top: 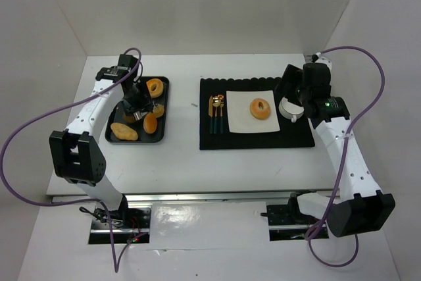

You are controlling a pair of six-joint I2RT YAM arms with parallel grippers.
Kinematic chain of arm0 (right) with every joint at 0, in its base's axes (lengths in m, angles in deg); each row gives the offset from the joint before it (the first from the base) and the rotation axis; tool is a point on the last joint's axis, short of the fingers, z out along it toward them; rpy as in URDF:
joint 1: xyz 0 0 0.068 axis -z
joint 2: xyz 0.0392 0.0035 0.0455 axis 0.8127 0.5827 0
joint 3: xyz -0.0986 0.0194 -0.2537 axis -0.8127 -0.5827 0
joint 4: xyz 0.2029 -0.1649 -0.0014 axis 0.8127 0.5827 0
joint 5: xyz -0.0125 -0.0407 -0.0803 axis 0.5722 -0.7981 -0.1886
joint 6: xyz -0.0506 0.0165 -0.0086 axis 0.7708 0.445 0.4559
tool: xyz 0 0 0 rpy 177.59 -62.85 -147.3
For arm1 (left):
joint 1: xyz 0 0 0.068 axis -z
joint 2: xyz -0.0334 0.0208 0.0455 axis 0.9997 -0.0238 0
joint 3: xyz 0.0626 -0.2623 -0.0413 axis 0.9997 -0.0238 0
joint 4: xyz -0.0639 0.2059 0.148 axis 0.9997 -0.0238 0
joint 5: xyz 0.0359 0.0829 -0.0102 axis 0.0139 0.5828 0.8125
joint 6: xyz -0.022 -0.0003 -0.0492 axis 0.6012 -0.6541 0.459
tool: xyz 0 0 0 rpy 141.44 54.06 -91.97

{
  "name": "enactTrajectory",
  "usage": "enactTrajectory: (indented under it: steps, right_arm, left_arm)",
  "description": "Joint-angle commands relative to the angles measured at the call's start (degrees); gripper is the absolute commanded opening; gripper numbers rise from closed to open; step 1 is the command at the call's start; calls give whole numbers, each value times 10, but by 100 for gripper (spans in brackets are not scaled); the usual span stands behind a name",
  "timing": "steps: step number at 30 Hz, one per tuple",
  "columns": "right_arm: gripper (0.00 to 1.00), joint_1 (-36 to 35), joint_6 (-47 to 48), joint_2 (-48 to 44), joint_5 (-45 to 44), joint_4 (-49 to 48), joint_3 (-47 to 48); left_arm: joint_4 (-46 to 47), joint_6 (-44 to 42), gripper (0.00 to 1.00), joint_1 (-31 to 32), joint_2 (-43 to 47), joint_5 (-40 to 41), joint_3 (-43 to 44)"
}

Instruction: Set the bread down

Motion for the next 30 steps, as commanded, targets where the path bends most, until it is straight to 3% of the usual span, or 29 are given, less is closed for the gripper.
enactTrajectory:
  steps: [1,10,13,21,26,30]
  right_arm:
    - [99,4,-7,0,5,-23,1]
    - [99,4,-7,0,10,-28,-5]
    - [99,4,-7,5,16,-28,-5]
    - [99,4,-7,10,16,-28,-5]
    - [99,4,-7,16,22,-34,-5]
    - [99,4,-7,16,22,-34,-10]
  left_arm:
    - [21,0,65,-5,27,12,-9]
    - [35,0,63,-10,-22,-11,2]
    - [35,-6,55,-10,-29,-10,2]
    - [15,2,14,-36,14,24,32]
    - [-8,-9,10,-31,38,48,86]
    - [-8,-23,6,-15,38,7,103]
